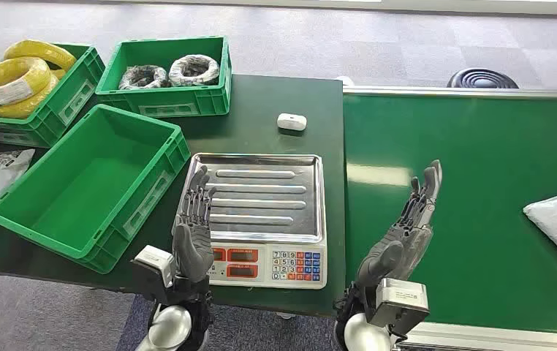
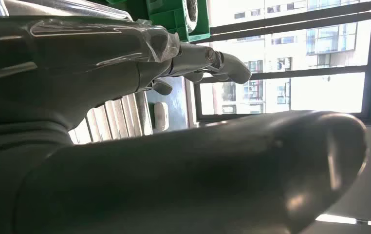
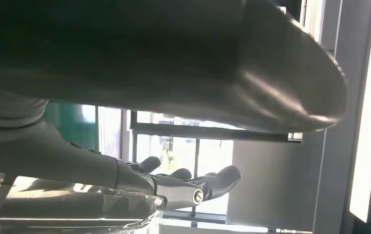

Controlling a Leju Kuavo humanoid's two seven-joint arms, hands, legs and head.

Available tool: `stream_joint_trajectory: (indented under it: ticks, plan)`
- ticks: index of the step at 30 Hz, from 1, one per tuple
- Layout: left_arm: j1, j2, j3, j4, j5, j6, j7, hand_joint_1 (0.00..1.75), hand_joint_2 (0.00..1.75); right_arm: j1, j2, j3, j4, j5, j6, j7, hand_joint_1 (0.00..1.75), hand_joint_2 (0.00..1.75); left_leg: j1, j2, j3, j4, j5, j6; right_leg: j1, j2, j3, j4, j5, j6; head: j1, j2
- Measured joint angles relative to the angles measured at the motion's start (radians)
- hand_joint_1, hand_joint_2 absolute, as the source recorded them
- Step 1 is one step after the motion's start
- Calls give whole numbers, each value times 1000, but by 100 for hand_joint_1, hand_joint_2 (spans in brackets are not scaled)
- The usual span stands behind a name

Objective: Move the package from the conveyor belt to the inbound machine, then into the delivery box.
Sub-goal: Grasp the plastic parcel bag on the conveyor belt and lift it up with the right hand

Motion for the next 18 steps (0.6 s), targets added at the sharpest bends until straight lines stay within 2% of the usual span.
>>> stream_joint_trajectory:
  ticks: [7, 11, 14, 18]
  plan:
    - [3, 0, 0, 0, -9, -9, 0, 0, 0, -22, -1, 0, 8, 73, 0, 0, 0, 0, 0, -1, 0, 0, 0, 0, 0, 0, 0, 0, 0, 0, 0, 0]
    - [4, 0, 0, 0, -11, -9, 0, 0, 0, -27, -2, 0, 11, 86, 0, 1, 0, 175, 0, -1, 0, 0, 0, 0, 0, 0, 0, 0, 0, 0, 0, 0]
    - [4, 0, 0, 0, -11, -11, 0, 0, 0, -30, -1, -8, 13, 206, 0, 23, 0, 175, 0, -1, 0, 0, 0, 0, 0, 0, 0, 0, 0, 0, 0, 0]
    - [10, -1, 8, 0, -13, -30, 0, 0, 0, -54, 17, -90, 5, 567, -1, 91, 0, 175, 0, -1, 0, 0, 0, 0, 0, 0, 0, 0, 0, 0, 0, 0]
